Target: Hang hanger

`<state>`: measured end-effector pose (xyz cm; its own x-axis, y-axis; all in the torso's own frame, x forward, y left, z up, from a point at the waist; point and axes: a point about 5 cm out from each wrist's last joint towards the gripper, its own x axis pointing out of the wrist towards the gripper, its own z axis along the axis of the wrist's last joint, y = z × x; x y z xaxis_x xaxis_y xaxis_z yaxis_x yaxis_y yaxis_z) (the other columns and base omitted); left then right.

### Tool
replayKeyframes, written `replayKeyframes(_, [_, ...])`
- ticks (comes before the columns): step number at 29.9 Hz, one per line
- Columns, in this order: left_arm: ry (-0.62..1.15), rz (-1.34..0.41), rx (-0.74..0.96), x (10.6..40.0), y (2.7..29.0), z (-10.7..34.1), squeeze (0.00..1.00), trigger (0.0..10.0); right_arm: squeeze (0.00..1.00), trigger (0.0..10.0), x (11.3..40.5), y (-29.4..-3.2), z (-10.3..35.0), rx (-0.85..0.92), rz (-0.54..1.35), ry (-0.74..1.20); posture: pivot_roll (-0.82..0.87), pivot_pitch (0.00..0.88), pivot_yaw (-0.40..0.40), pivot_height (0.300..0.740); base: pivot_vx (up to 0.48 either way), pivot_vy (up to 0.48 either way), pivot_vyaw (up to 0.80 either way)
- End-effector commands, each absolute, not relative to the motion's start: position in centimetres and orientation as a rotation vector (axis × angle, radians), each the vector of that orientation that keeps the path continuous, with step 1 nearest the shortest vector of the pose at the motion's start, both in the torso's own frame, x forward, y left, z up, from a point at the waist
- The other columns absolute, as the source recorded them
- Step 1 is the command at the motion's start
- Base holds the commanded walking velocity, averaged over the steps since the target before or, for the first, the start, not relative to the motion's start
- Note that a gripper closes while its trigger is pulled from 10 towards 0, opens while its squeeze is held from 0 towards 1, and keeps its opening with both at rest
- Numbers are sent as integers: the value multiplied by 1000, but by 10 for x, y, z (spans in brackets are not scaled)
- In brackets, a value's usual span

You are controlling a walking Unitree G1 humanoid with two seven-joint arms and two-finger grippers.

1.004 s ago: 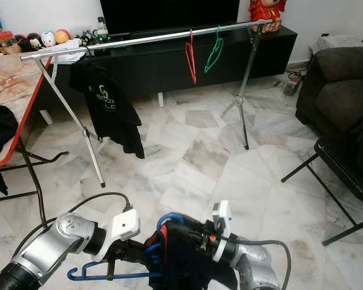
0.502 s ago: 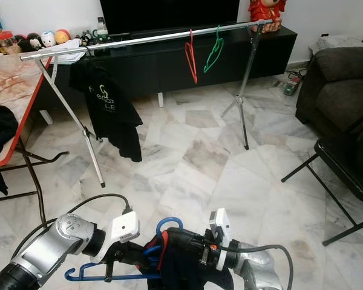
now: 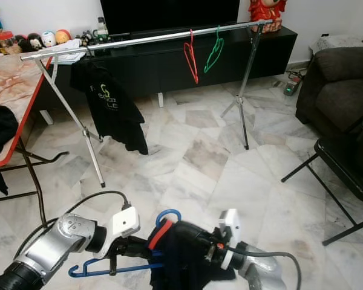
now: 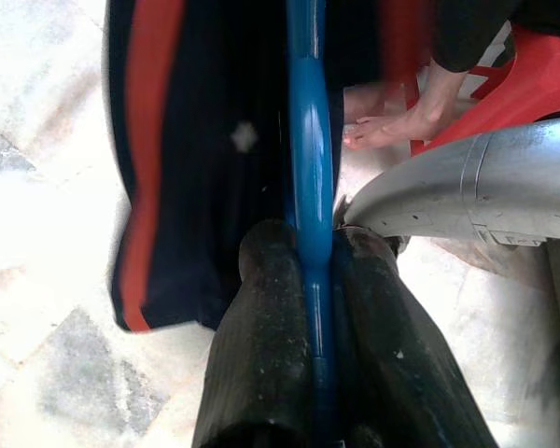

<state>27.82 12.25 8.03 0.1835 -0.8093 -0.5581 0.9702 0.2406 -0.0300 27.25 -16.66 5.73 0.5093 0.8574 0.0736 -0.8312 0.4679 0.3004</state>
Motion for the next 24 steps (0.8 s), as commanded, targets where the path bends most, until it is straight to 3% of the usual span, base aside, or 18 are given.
replayKeyframes(1, [538,-1280,374,278,131,77,0,0,0,0,274,-170,65,327,1013,38,28,122,65,740,0,0,0])
replayKeyframes(16, [449,-1083,331,296,145,81,0,0,0,0,243,-191,52,277,910,119,15,122,59,740,0,0,0])
replayKeyframes(20, [413,-963,315,304,157,82,0,0,0,0,249,-202,57,246,731,57,13,123,58,740,0,0,0])
replayKeyframes(24, [403,-776,321,309,171,71,0,0,0,0,264,-225,66,258,414,-45,5,121,62,740,0,0,0])
